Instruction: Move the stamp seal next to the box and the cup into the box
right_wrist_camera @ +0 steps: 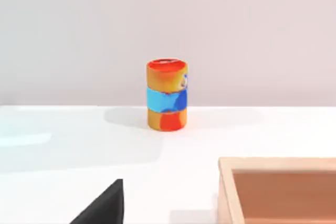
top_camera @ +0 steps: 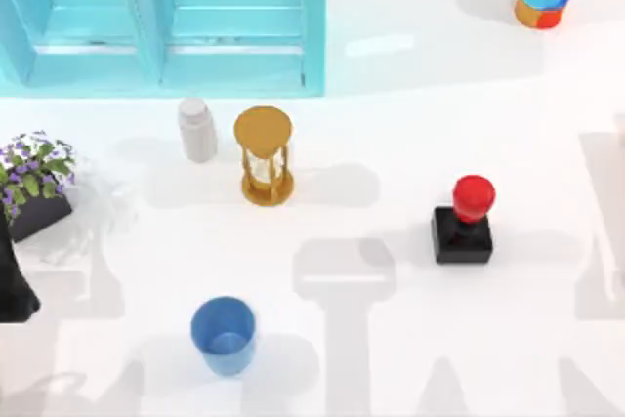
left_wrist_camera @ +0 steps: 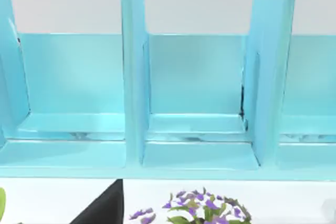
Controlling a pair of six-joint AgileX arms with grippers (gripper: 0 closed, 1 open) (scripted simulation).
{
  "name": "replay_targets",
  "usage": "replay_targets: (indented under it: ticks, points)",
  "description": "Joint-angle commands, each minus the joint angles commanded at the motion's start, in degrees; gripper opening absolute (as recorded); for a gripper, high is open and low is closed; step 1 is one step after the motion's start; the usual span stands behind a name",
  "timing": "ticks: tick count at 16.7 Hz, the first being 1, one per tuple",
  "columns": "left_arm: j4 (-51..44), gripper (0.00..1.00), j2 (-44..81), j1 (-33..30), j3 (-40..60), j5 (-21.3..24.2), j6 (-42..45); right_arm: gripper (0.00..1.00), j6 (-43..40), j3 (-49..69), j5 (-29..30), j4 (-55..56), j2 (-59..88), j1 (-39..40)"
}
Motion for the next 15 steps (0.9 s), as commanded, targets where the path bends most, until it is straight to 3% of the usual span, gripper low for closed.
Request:
replay_targets:
  ticks: [7, 15]
  points:
    - [0.0, 1.0, 0.0, 0.0, 0.0, 0.0, 0.0, 1.0, 2.75, 8.76, 0.04, -7.12, 9.01, 2.54]
    - [0.0, 1.0, 0.0, 0.0, 0.0, 0.0, 0.0, 1.0, 12.96, 45.28, 0.14, -33.87, 50.39, 12.14]
